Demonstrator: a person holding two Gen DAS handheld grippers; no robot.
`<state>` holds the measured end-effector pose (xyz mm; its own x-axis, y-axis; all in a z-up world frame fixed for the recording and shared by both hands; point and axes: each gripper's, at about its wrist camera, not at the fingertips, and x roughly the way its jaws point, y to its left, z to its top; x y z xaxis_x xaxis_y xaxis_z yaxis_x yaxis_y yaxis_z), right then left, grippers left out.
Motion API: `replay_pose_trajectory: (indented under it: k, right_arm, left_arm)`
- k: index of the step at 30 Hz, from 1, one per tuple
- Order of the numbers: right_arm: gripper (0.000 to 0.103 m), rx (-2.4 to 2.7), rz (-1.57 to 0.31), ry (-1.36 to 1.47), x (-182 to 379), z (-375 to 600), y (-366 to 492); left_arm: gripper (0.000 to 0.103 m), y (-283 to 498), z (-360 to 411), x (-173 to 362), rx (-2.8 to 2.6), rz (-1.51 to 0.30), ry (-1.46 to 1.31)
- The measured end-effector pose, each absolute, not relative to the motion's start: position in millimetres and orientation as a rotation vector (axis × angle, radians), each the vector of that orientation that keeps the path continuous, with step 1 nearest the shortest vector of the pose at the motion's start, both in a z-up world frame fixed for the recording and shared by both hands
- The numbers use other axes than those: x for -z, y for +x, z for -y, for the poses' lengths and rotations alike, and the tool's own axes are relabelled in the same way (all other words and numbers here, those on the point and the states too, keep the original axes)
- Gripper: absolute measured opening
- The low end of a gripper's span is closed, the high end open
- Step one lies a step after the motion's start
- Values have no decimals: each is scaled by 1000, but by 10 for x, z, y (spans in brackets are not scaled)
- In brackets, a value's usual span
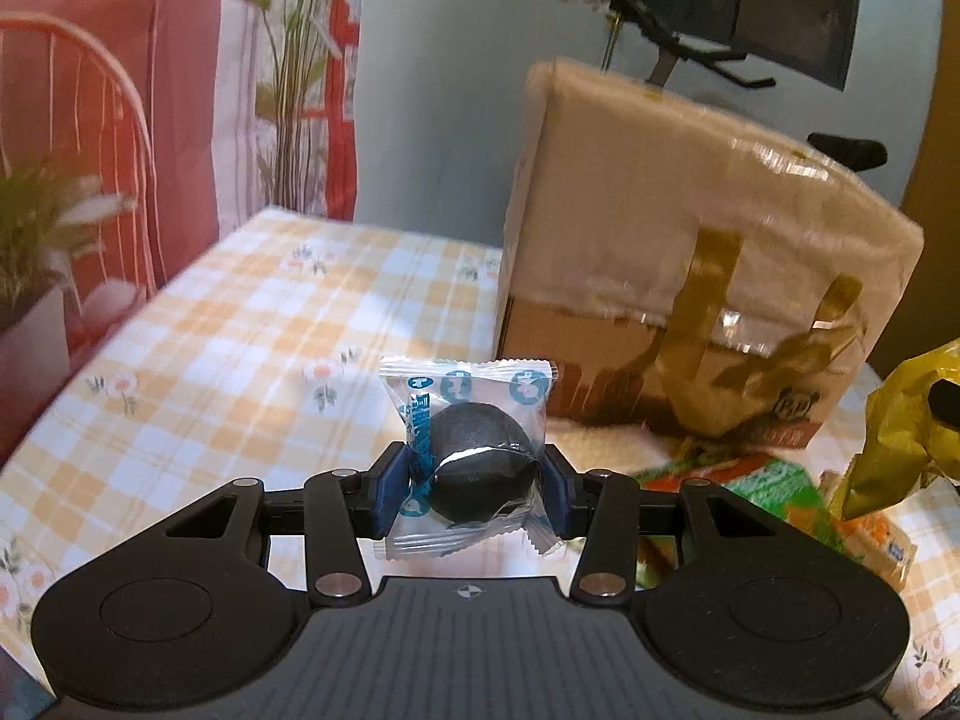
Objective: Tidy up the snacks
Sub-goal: 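Close the left tool on the black cake while the right tool grasps the yellow bag, then lift the black cake and yellow bag and carry both over the box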
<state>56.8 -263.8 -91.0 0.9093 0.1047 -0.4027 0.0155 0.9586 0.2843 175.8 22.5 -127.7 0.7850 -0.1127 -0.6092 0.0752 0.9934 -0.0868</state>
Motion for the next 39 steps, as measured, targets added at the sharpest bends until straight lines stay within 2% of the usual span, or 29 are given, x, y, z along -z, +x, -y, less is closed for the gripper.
replay_pose_trajectory:
  k: [10, 23, 31, 39]
  right_arm:
    - [68, -76, -329, 234, 568, 2625, 526]
    - [68, -121, -128, 239, -151, 2722, 647]
    - [68, -181, -99, 193, -419, 2710, 1135]
    - [68, -215, -147, 183, -392, 2702, 1864]
  left_arm:
    - [49, 1769, -131, 795, 168, -519, -16]
    - [49, 2016, 135, 111, 270, -356, 4]
    - [49, 2410, 337, -53, 329, -324, -2]
    - [49, 3015, 499, -34, 365, -376, -33]
